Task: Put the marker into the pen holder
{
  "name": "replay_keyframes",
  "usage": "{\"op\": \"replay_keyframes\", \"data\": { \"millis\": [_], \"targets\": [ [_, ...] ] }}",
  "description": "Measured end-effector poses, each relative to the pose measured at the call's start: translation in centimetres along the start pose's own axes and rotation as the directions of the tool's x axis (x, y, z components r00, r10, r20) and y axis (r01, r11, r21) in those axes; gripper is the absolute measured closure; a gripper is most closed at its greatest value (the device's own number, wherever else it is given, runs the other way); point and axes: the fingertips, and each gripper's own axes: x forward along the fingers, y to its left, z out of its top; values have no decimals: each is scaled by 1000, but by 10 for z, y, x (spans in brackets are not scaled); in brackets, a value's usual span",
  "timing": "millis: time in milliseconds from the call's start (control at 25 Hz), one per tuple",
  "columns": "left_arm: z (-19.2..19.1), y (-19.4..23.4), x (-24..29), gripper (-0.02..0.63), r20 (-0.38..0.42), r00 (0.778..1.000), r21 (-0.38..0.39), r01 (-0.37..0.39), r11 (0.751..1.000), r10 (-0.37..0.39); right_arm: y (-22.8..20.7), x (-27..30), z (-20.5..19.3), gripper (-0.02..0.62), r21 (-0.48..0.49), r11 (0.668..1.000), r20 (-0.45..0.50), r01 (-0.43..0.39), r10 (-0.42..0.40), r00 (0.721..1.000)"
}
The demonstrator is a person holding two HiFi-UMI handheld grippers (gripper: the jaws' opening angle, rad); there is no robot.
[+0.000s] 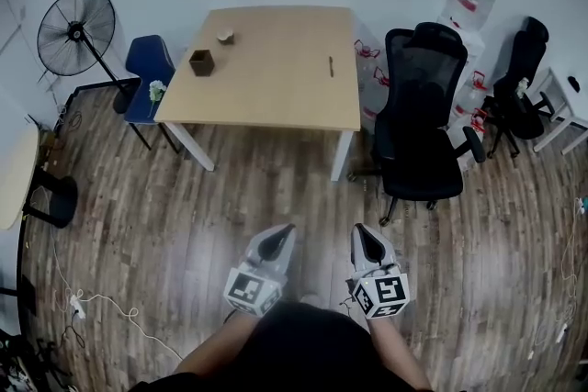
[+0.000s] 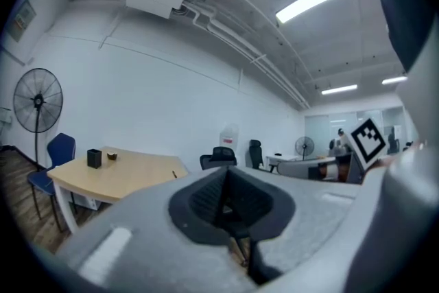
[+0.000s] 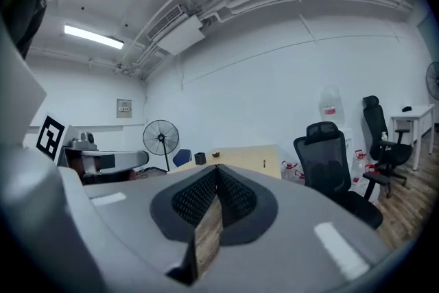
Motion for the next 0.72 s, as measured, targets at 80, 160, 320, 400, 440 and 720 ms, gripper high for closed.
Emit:
{"op": "replay_keyframes", "data": {
  "millis": [80, 160, 320, 400, 440, 720],
  "targets": [
    [-4, 13, 11, 603, 5, 1000, 8, 0, 1000, 0, -5, 14, -1, 595, 2, 1000, -4, 5, -5, 1000],
    [-3, 25, 26, 603, 15, 1000, 11, 1, 1000, -1, -12, 28, -3, 595, 7, 1000, -17, 11, -11, 1000],
    [4, 55, 63, 603, 19, 1000, 3, 9, 1000, -9, -35, 61, 2, 595, -5, 999, -49, 37, -38, 998],
    [13, 78, 85, 603, 28, 1000, -6, 3, 1000, -3, -48, 88, 8, 595, -17, 998, -60, 53, -54, 997],
    [16, 91, 96, 603, 31, 1000, -12, -4, 1000, 4, -54, 103, 10, 595, -22, 998, -67, 61, -62, 996],
    [23, 187, 167, 603, -3, 1000, -39, 7, 999, -7, -85, 205, 33, 595, -38, 995, -130, 94, -98, 987]
  ]
}}
